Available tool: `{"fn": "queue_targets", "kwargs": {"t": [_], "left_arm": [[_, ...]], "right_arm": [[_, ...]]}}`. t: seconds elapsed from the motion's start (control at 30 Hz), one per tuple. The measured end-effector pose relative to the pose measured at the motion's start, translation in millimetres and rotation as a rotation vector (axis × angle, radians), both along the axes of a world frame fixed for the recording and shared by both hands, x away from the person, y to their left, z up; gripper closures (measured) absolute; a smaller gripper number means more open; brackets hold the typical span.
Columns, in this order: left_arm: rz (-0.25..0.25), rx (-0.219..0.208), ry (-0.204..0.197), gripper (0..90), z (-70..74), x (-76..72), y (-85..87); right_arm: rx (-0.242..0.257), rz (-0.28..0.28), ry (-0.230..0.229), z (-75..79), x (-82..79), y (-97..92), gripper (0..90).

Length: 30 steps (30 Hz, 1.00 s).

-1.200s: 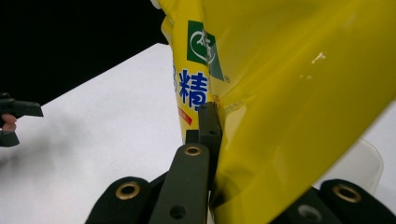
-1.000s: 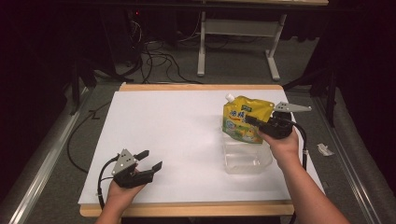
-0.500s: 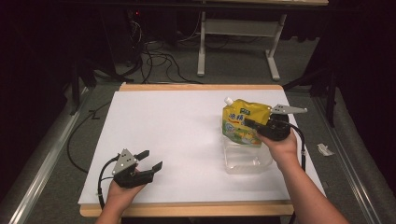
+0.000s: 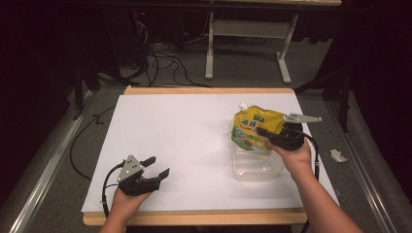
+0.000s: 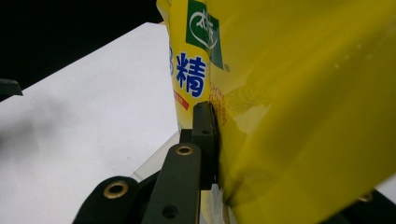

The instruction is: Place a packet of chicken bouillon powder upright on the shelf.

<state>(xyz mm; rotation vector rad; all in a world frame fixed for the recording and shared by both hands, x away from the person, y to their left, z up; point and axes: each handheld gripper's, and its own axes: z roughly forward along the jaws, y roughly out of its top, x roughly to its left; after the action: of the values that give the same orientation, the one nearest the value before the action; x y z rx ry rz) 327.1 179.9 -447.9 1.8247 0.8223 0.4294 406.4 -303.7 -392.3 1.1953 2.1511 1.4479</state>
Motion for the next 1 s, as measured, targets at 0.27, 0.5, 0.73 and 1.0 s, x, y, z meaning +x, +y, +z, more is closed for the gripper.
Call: {"fn": "queue_targets", "kwargs": {"t": [0.27, 0.5, 0.73, 1.0], "left_arm": [[-0.005, 0.004, 0.002, 31.4, -0.2, 0.2, -1.1], [-0.007, 0.004, 0.001, 31.4, -0.1, 0.1, -1.2], [-0.008, 0.006, 0.002, 31.4, 0.1, 0.1, -1.5], [-0.012, 0.005, 0.004, 31.4, 0.6, -0.6, -3.2]], "right_arm": [[-0.005, -0.015, 0.007, -1.1, -0.5, 0.6, 79.9], [0.009, -0.027, 0.011, 0.8, 0.2, -0.8, 66.4], [-0.003, -0.049, 0.011, 4.0, 0.6, -1.9, 48.4], [-0.017, -0.095, -0.006, 7.2, -2.9, -4.7, 29.9]]}}
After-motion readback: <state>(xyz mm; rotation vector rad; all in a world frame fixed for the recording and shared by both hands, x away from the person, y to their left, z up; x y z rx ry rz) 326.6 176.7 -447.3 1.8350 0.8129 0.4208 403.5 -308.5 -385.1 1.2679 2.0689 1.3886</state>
